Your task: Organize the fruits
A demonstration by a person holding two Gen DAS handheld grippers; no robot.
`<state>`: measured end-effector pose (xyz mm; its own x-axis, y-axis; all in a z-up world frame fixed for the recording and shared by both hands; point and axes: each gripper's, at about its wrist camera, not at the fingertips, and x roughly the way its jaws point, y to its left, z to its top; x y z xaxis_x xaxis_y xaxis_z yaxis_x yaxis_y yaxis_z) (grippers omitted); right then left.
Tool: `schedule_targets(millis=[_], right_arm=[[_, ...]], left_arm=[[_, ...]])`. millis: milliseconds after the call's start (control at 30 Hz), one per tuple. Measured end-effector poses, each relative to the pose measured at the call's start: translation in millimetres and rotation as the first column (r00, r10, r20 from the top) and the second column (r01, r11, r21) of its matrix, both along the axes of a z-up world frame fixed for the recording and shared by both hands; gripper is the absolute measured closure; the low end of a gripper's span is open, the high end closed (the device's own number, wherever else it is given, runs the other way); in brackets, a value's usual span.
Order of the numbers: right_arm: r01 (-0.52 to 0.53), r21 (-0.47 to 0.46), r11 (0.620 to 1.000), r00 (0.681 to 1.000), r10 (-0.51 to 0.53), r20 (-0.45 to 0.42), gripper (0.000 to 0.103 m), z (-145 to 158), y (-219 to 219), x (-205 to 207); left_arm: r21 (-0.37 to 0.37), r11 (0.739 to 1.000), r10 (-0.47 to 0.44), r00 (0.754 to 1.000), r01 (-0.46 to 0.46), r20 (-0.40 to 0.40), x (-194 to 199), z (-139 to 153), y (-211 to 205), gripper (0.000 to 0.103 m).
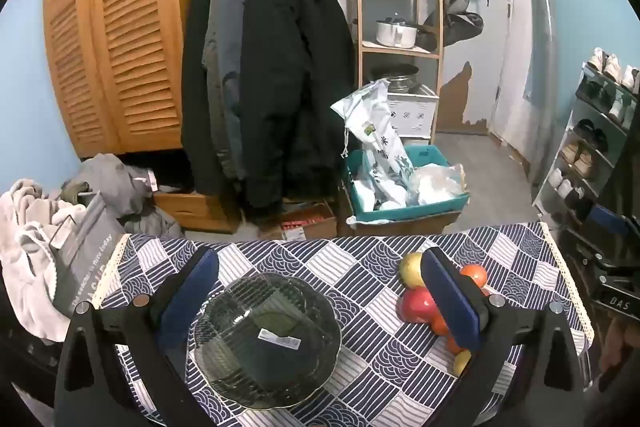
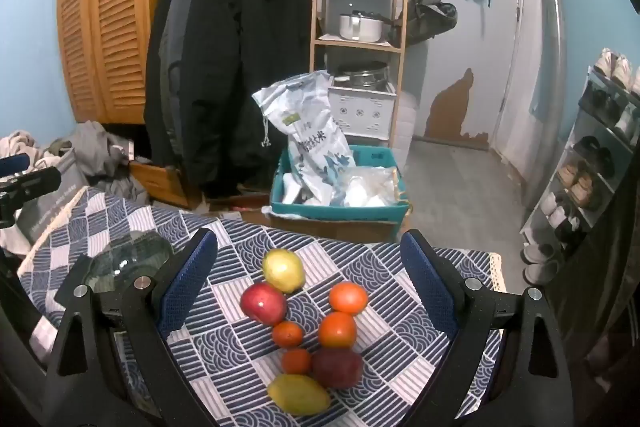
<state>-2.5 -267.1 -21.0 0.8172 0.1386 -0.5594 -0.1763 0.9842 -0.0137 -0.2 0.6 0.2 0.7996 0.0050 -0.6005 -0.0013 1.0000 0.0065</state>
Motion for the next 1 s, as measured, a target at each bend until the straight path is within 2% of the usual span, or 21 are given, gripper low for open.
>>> schedule_targets(millis=[1000], right_arm=[[0.0, -0.015, 1.0, 1.0, 0.0, -0.002, 0.012, -1.7, -0.6, -0.1]], left_arm=[[0.011, 1.0, 0.003, 1.0, -0.004, 0.002, 1.7, 0.6, 2.7, 0.001]])
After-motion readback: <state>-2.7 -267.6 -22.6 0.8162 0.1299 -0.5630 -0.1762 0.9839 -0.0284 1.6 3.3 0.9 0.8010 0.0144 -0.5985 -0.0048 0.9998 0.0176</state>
